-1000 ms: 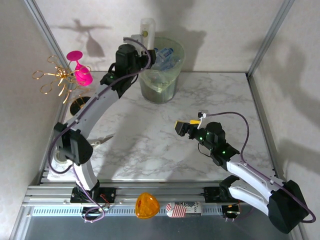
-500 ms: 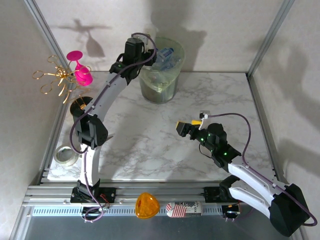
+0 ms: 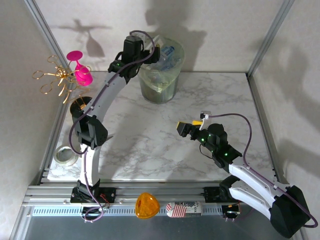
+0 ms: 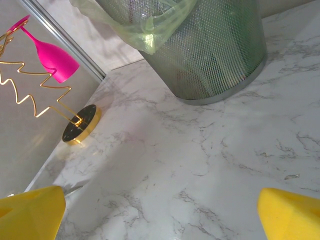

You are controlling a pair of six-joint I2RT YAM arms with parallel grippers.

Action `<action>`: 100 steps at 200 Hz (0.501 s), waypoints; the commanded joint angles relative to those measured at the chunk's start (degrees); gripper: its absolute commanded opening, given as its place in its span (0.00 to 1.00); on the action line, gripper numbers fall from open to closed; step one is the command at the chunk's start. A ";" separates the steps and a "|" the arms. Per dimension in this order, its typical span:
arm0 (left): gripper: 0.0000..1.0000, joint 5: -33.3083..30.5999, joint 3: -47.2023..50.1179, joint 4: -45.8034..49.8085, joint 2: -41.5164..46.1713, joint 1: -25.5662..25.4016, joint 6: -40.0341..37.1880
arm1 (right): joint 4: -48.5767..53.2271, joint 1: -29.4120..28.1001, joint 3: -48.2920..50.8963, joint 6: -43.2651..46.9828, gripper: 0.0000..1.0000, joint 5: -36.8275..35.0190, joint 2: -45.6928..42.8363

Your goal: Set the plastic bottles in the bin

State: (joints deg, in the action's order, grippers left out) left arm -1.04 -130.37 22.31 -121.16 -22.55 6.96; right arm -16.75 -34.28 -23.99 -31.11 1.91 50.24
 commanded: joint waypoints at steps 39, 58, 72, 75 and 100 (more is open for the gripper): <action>1.00 1.52 8.15 -5.18 13.36 -0.11 4.74 | -0.14 -0.44 0.96 0.40 0.99 -1.90 -0.38; 1.00 1.06 15.92 -7.65 19.16 -0.13 5.63 | 1.50 -0.45 1.18 1.76 0.99 -5.29 -0.98; 1.00 0.56 24.99 -11.52 24.98 -0.13 6.45 | 3.04 -0.39 1.31 3.14 0.99 -9.97 -1.11; 1.00 0.45 27.14 -12.63 26.65 -0.09 6.74 | 3.38 -0.36 1.25 3.49 0.99 -11.28 -1.01; 0.99 -2.76 45.46 -20.25 39.13 -0.13 8.84 | 3.56 -0.11 1.76 8.90 0.99 -22.47 0.22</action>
State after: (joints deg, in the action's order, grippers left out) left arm -1.04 -96.99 10.37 -91.26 -22.57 12.71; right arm -14.11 -34.39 -23.79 -28.21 -7.81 50.06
